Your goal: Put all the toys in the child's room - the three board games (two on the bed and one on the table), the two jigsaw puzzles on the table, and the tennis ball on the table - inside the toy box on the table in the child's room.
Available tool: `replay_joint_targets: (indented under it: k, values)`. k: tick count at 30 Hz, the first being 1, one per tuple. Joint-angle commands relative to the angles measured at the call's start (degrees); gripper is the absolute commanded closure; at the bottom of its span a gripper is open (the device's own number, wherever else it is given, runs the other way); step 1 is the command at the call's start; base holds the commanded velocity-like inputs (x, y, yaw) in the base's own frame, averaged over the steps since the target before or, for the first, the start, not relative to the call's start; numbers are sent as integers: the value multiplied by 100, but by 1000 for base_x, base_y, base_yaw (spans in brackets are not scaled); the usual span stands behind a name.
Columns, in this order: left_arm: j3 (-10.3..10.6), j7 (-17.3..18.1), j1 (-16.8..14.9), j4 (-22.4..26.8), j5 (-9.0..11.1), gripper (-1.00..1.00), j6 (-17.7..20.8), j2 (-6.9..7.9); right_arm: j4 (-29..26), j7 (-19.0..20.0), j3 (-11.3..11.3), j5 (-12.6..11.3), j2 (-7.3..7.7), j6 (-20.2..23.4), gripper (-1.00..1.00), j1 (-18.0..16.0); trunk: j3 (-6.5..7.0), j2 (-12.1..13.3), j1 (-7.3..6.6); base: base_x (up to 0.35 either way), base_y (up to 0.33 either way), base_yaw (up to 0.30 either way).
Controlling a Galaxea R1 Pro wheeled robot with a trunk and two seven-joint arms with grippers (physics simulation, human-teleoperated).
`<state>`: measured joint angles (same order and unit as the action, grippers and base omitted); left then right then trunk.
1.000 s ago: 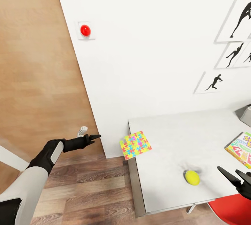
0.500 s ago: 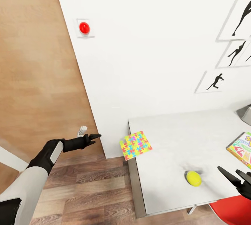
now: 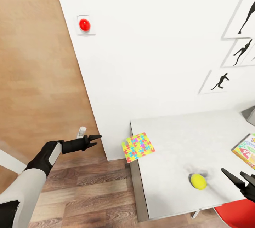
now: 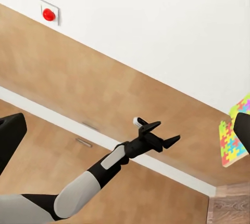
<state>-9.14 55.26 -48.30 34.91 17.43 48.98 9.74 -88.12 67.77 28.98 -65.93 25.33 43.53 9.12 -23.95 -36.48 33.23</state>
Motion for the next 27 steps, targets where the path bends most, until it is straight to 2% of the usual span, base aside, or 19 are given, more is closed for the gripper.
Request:
replay_joint_targets:
  k: [1,27]
  values:
    - [-10,24,-4,-1,4,-100,34,5,-3,-9,0,-37,4,39,-100,2,-25,-48,24,0,0,0]
    - [-3,58,-4,-1,2,-100,50,36,-3,-9,2,-31,0,41,-100,2,-491,-1091,595,0,0,0]
